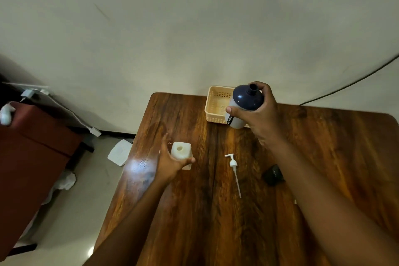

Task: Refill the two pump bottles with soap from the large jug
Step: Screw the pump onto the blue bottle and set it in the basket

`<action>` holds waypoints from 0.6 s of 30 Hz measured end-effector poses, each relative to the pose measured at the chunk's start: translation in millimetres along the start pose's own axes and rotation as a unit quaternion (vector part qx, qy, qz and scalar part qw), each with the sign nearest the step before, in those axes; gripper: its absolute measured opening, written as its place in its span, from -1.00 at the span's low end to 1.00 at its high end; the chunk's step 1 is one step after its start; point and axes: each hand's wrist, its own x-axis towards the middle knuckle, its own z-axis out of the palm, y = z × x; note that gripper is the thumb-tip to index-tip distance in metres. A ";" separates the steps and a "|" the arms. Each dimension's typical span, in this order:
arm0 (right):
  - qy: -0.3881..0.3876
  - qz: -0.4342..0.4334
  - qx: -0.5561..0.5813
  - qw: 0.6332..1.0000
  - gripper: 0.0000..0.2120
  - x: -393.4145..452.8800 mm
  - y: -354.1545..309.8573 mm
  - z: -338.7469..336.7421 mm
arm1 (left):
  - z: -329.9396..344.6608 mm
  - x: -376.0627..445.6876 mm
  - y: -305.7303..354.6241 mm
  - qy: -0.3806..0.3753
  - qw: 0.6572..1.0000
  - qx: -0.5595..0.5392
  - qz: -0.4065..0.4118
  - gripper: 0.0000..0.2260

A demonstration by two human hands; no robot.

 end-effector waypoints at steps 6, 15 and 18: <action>0.013 -0.001 0.018 1.000 -0.21 3.8 0.7 -41.1 | 6.1 12.9 73.5 0.011 0.993 0.062 0.103 0.04; 0.041 0.020 0.003 0.999 -0.20 8.8 29.9 -107.5 | 112.6 40.9 125.0 -0.136 0.962 0.217 0.098 -0.13; 0.046 0.030 -0.003 0.999 -0.20 7.9 42.8 -123.2 | 149.5 41.4 111.8 -0.191 0.944 0.265 0.038 -0.16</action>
